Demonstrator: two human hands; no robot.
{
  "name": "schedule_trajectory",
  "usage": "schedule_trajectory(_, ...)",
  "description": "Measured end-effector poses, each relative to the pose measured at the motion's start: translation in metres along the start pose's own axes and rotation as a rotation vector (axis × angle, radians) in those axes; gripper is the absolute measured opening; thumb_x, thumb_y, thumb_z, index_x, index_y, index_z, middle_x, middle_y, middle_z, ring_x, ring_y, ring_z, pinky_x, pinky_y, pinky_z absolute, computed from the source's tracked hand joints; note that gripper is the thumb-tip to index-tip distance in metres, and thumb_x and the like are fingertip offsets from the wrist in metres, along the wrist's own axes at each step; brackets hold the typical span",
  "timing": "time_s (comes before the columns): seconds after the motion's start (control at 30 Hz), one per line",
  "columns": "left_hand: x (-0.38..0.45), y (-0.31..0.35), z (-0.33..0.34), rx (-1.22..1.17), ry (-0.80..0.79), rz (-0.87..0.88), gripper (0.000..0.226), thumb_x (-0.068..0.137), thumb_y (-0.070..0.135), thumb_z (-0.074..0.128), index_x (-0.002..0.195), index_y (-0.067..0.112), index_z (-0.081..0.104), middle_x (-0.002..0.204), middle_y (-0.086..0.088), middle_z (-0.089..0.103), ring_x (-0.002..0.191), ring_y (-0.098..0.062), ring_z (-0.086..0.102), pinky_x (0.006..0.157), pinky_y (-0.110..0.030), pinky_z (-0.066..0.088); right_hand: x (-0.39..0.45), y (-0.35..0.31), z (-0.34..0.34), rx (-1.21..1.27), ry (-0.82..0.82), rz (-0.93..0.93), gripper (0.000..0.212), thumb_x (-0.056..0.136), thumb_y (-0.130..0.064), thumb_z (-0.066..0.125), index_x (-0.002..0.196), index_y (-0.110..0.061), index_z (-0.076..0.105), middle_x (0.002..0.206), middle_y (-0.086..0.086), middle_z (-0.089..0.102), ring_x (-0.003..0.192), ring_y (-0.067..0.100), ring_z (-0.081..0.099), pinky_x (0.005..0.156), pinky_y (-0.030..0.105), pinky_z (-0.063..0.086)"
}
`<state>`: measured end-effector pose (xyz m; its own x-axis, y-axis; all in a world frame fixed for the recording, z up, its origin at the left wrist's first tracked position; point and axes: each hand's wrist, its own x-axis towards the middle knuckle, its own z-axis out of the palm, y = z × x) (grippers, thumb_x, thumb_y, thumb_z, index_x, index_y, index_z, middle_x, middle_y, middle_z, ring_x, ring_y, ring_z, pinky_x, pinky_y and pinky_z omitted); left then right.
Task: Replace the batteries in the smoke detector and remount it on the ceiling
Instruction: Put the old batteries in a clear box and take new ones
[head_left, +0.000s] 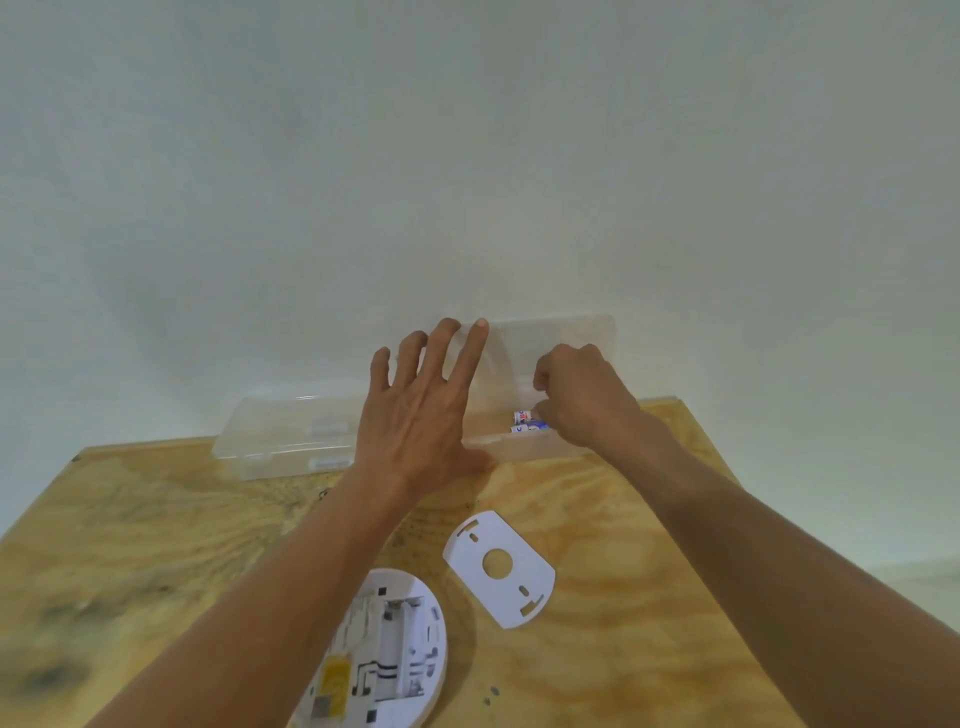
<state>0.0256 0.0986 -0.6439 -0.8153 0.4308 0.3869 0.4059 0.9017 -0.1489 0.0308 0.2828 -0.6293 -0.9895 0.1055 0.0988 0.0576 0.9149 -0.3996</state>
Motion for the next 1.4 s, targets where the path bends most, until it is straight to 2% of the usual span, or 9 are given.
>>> schedule_trajectory(0.17,0.000,0.001,-0.001,-0.009,-0.005,-0.003,0.141,0.053,0.078,0.076,0.160,0.026,0.000,0.160,-0.004,0.019,0.140,-0.034,0.028,0.115,-0.055,0.028,-0.007,0.002,-0.022,0.141,0.203,-0.093,0.019,0.085,-0.008,0.068,0.103,-0.015,0.067,0.103,0.010,0.066,0.091,0.032,0.064,0.079,0.043,0.055)
schedule_trajectory(0.23,0.000,0.001,0.000,-0.005,-0.006,-0.004,0.141,0.054,0.078,0.076,0.160,0.026,-0.001,0.160,-0.005,0.019,0.141,-0.034,0.027,0.116,-0.055,0.027,-0.010,0.001,-0.036,0.081,0.311,-0.161,0.028,0.086,-0.011,0.068,0.113,-0.018,0.063,0.112,0.005,0.062,0.092,0.030,0.062,0.078,0.040,0.052)
schedule_trajectory(0.37,-0.001,0.001,0.000,0.003,0.003,-0.010,0.142,0.052,0.080,0.076,0.160,0.025,0.002,0.160,-0.005,0.022,0.140,-0.034,0.030,0.115,-0.056,0.028,-0.006,0.003,-0.050,-0.149,0.284,-0.166,0.051,0.089,-0.013,0.067,0.134,-0.028,0.049,0.131,0.001,0.047,0.093,0.031,0.061,0.070,0.034,0.042)
schedule_trajectory(0.5,-0.002,0.002,0.000,0.008,0.006,-0.014,0.140,0.053,0.081,0.074,0.160,0.025,0.003,0.160,-0.005,0.022,0.140,-0.034,0.030,0.116,-0.057,0.028,-0.003,0.008,-0.049,-0.243,0.261,-0.174,0.037,0.095,-0.022,0.061,0.131,-0.028,0.055,0.132,-0.001,0.051,0.105,0.028,0.060,0.070,0.034,0.039)
schedule_trajectory(0.63,-0.005,0.004,0.000,0.024,0.041,-0.011,0.137,0.052,0.079,0.076,0.159,0.023,0.012,0.156,-0.007,0.029,0.137,-0.035,0.034,0.115,-0.056,0.029,-0.004,0.011,-0.051,-0.235,0.270,-0.213,0.027,0.098,-0.025,0.057,0.125,-0.029,0.055,0.126,-0.002,0.056,0.106,0.026,0.059,0.069,0.034,0.040)
schedule_trajectory(0.73,-0.008,0.008,0.002,0.047,0.115,0.006,0.126,0.049,0.070,0.083,0.151,0.019,0.031,0.146,-0.010,0.039,0.129,-0.035,0.042,0.113,-0.055,0.034,-0.006,0.015,-0.053,-0.215,0.263,-0.241,0.020,0.098,-0.026,0.057,0.117,-0.029,0.057,0.116,-0.004,0.063,0.102,0.024,0.059,0.071,0.035,0.045)
schedule_trajectory(0.9,-0.010,0.016,0.001,0.050,0.230,0.034,0.102,0.043,0.048,0.093,0.130,0.016,0.051,0.123,-0.011,0.052,0.109,-0.031,0.043,0.105,-0.052,0.040,-0.016,0.026,-0.050,-0.162,0.231,-0.232,0.021,0.094,-0.032,0.061,0.115,-0.031,0.059,0.113,-0.009,0.065,0.108,0.018,0.054,0.073,0.034,0.038)
schedule_trajectory(1.2,-0.018,0.024,0.015,0.052,0.135,0.057,0.052,0.061,0.031,0.091,0.105,0.014,0.070,0.098,-0.006,0.065,0.093,-0.031,0.060,0.092,-0.047,0.043,-0.048,0.042,-0.019,-0.210,0.205,-0.261,0.028,0.094,-0.037,0.060,0.120,-0.028,0.063,0.119,-0.010,0.065,0.114,0.016,0.046,0.077,0.034,0.044)
schedule_trajectory(1.4,-0.022,0.023,0.015,-0.012,0.132,0.083,0.038,0.075,0.037,0.085,0.101,0.011,0.075,0.098,-0.007,0.072,0.093,-0.032,0.066,0.087,-0.048,0.051,-0.054,0.057,-0.014,-0.052,0.203,-0.200,0.029,0.095,-0.035,0.061,0.117,-0.019,0.070,0.121,-0.007,0.064,0.114,0.014,0.047,0.081,0.034,0.048)
